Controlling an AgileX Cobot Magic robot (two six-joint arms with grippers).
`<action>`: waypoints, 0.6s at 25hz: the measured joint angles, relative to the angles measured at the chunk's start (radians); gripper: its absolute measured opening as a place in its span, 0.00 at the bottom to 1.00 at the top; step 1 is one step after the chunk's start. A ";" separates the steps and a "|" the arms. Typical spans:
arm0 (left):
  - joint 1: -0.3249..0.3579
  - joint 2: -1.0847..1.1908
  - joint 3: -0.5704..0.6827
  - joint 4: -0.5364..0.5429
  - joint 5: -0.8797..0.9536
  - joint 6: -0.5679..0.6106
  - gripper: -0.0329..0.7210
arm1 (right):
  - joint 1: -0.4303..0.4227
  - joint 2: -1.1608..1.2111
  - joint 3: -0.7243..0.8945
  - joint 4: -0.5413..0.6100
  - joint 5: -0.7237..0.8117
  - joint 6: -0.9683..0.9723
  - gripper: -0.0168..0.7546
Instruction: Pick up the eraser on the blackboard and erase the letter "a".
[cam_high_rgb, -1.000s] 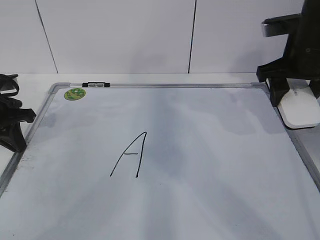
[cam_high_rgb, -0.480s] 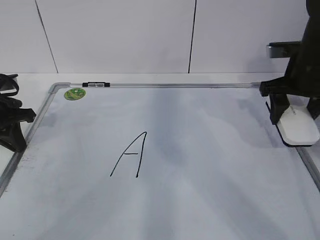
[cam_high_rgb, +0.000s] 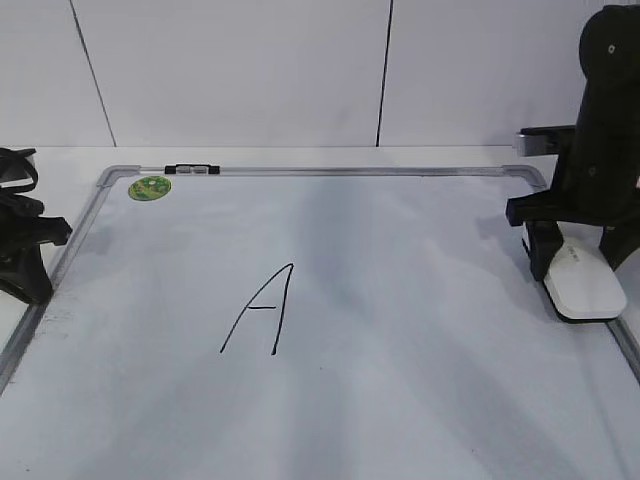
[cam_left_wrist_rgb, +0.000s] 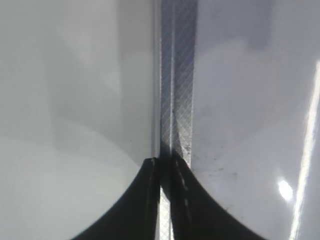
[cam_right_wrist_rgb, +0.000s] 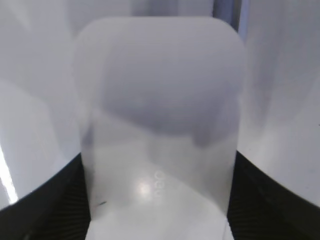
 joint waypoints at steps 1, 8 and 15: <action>0.000 0.000 0.000 0.000 0.000 0.000 0.09 | 0.000 0.008 0.000 0.000 0.000 -0.001 0.75; 0.000 0.000 0.000 -0.001 0.000 0.000 0.09 | 0.000 0.027 0.000 -0.020 -0.006 -0.002 0.75; 0.000 0.000 0.000 -0.002 0.000 0.000 0.09 | 0.000 0.045 0.000 -0.024 -0.006 0.004 0.75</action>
